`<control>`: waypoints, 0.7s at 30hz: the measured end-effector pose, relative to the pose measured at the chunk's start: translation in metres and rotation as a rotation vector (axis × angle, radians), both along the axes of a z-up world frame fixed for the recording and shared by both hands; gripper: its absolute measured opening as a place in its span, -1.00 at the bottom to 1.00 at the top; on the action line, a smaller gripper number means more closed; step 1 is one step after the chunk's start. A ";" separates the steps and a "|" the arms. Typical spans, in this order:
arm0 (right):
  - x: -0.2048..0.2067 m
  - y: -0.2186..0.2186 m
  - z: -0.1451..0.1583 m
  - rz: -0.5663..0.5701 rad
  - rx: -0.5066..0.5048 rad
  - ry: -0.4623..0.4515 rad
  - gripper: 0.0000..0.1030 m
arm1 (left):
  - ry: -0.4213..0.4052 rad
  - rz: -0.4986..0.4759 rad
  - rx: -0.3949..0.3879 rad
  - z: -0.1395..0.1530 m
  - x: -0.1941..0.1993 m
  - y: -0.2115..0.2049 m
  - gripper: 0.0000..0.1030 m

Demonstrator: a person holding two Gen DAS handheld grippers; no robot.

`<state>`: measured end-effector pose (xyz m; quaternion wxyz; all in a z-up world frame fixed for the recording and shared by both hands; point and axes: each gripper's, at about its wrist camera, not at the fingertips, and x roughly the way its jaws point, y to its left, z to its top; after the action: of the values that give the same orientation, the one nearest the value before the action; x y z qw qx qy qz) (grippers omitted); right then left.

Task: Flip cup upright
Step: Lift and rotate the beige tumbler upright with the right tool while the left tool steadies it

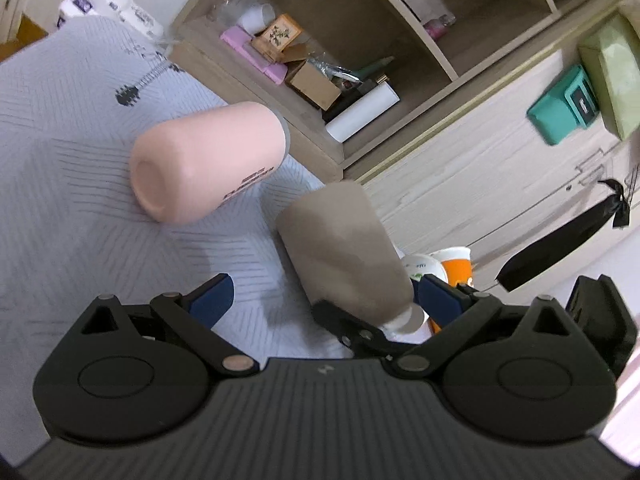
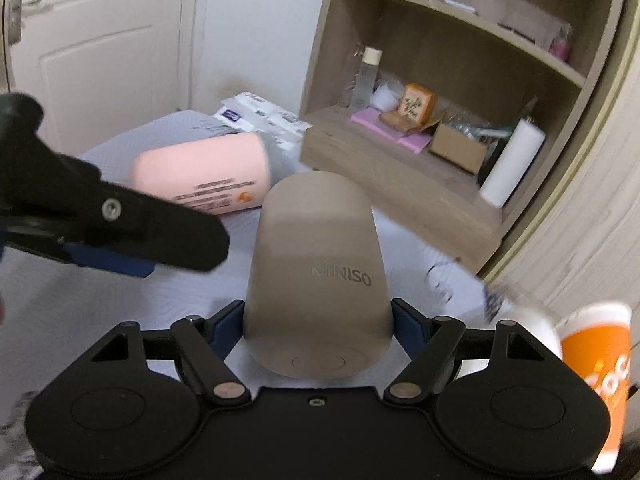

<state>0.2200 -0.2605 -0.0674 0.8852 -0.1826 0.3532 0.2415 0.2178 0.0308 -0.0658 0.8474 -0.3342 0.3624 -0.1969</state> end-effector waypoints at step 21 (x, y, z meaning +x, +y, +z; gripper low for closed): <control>-0.057 -0.027 -0.001 -0.087 0.234 0.350 0.58 | 0.073 -0.077 0.001 -0.012 -0.039 -0.001 0.92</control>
<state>0.1625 -0.2877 -0.0683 0.8352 -0.0185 0.4784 0.2705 0.1786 0.0303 -0.0778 0.8255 -0.3265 0.4059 -0.2170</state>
